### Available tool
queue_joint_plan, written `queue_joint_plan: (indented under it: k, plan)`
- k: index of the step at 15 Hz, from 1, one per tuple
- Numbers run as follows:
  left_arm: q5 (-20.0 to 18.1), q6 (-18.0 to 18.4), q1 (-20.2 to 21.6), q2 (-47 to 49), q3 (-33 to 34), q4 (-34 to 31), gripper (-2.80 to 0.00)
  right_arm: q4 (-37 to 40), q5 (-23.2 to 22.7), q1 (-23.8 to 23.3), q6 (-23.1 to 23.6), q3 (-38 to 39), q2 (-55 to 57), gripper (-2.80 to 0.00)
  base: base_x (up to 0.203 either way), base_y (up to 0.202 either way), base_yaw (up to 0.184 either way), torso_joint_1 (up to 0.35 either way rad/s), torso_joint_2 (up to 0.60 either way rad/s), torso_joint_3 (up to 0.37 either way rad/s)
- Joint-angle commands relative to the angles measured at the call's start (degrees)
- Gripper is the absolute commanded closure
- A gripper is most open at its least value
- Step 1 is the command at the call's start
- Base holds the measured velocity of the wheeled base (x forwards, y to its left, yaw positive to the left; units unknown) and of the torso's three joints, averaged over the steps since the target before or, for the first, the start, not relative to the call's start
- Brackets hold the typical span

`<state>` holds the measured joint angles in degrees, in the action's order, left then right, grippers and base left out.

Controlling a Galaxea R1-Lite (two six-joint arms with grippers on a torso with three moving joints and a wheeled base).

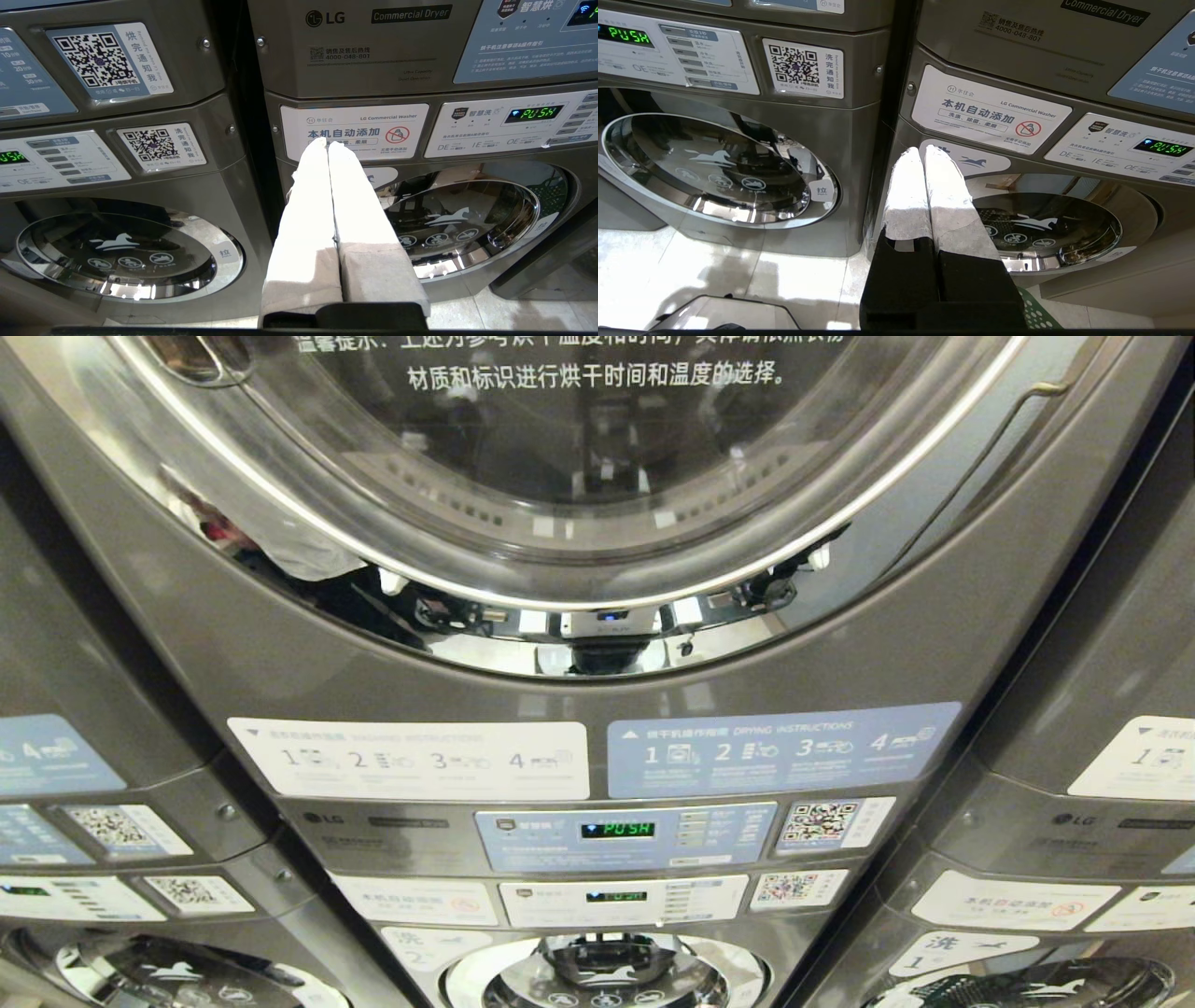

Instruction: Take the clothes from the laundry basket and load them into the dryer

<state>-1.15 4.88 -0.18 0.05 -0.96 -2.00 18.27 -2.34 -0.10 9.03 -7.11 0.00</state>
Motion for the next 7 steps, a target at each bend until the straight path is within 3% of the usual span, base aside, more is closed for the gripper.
queue_joint_plan:
  k: [1,5,7]
  plan:
    - [0.0,0.05,0.01,-0.05,0.0,-0.02,0.0,0.1,-0.03,0.01,-0.24,-0.01,0.0,0.0,0.0,0.0,0.0,0.0,0.0,0.0]
    - [0.0,-0.04,0.01,-0.05,0.0,-0.02,0.0,0.1,-0.12,0.01,0.38,-0.01,0.0,0.0,0.0,0.0,0.0,0.0,0.0,0.0]
    - [0.0,0.05,0.01,-0.05,0.0,-0.02,0.0,0.1,0.23,0.01,-1.82,-0.01,0.0,0.0,0.0,0.0,0.0,0.0,0.0,0.0]
